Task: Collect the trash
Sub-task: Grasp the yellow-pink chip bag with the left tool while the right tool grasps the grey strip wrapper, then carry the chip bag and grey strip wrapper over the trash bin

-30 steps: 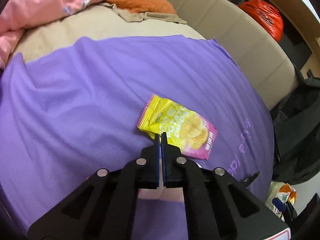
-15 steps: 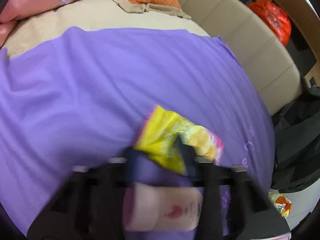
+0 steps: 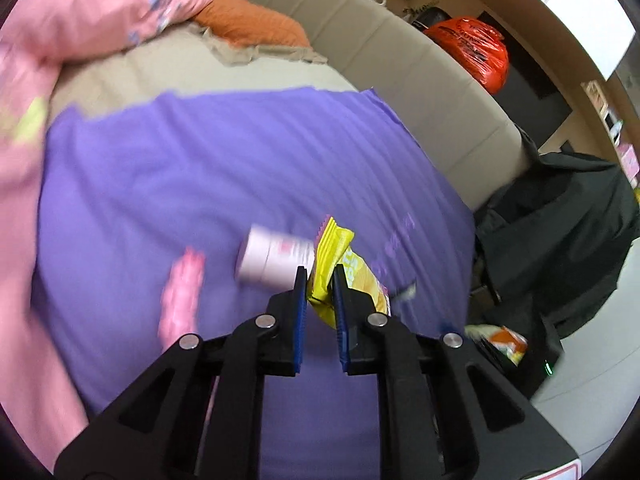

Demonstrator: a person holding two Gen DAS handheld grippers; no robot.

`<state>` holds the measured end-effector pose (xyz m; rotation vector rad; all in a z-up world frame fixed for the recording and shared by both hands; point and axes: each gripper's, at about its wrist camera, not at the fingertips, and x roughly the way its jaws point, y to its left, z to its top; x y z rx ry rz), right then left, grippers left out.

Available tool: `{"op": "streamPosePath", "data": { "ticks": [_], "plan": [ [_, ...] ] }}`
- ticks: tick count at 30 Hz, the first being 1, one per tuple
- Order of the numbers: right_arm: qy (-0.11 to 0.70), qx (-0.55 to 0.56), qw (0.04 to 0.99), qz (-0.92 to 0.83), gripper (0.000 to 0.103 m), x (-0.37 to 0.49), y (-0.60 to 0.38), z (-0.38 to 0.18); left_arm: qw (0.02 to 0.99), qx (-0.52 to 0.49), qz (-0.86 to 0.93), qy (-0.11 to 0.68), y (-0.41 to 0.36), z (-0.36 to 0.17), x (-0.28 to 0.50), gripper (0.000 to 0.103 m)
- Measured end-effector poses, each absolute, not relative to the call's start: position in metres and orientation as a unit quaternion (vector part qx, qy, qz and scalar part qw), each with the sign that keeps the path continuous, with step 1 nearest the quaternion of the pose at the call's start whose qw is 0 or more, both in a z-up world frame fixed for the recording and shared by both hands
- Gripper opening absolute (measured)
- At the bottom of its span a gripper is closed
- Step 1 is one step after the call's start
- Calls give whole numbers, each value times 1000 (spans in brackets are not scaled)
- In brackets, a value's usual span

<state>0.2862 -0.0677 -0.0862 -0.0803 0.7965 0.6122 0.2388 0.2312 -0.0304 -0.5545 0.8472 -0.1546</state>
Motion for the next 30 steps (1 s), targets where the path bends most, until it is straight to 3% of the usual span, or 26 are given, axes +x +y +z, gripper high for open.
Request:
{"op": "streamPosePath", "data": {
  "ticks": [3, 8, 9, 12, 30],
  "plan": [
    [391, -65, 868, 298, 42, 297, -39, -93, 877, -240, -37, 416, 235, -55, 223, 12],
    [426, -92, 862, 260, 42, 328, -12, -106, 859, -253, -44, 443, 237, -82, 225, 12],
    [439, -83, 856, 261, 31, 332, -12, -109, 864, -241, -41, 440, 235, -80, 224, 12],
    [440, -83, 854, 264, 26, 325, -13, -108, 878, -218, -44, 425, 229, -71, 218, 12],
    [294, -114, 916, 247, 25, 216, -109, 17, 939, -124, -65, 313, 136, 36, 172, 12]
  ]
}}
